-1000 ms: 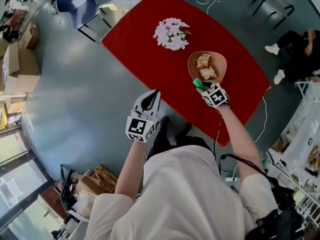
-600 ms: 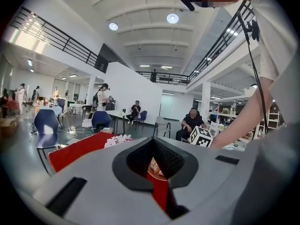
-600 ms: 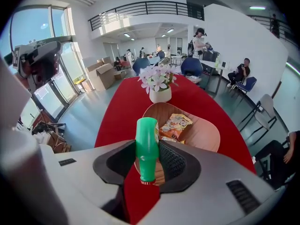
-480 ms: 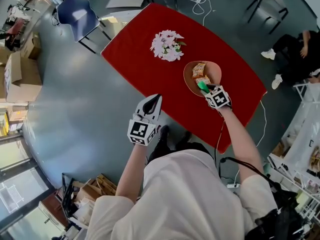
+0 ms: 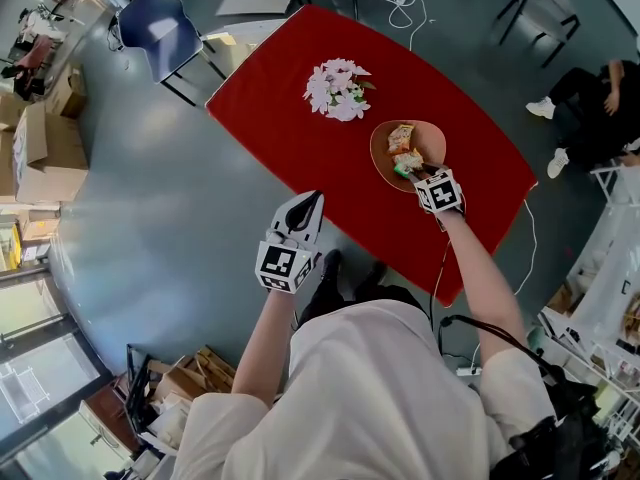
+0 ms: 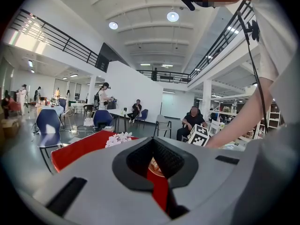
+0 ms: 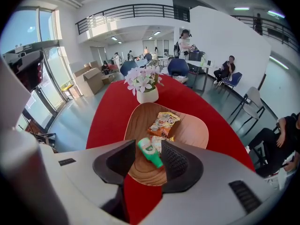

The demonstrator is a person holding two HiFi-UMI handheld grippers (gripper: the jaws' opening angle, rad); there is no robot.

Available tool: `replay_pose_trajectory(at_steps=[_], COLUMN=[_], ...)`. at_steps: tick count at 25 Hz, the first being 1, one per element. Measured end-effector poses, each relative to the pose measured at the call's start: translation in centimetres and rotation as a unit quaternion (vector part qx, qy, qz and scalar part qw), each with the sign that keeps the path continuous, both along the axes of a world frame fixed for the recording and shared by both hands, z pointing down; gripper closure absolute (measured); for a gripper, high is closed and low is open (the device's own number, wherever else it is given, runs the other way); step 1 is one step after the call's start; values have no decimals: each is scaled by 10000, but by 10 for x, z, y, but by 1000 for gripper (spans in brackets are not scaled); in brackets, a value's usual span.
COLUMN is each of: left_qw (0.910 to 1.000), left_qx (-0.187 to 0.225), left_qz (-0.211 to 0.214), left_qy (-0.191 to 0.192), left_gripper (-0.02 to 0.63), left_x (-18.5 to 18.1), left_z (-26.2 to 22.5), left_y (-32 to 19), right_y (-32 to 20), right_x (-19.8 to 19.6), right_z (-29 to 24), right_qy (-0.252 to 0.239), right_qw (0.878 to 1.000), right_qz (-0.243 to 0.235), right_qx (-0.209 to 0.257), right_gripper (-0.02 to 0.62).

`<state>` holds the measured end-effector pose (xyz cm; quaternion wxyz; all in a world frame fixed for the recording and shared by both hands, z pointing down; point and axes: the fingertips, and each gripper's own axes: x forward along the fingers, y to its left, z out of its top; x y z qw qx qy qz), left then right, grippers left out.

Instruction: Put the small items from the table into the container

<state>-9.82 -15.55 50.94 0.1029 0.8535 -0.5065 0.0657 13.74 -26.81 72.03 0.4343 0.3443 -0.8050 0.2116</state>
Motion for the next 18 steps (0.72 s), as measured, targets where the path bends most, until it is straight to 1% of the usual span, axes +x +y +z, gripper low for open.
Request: replay_pose_trajectory(at_steps=[9,16,18], left_qw=[10000,9999,9998], left_qx=[-11,21,18], left_qz=[49,123,165], left_qy=[13,34,54], left_gripper=[600,600,600], left_x=[7,13,15], left_z=[5,0,-1], left_y=[-2,-5,-6], right_y=[4,4,6], right_x=[-1,8,9], right_z=[-1,-8,-13], right_qy=[-76,-40,-101], right_qw=[9999,9999,9998], right_qz=[-69,54,95], right_qx=[34,115,145], right_gripper=[428,428,429])
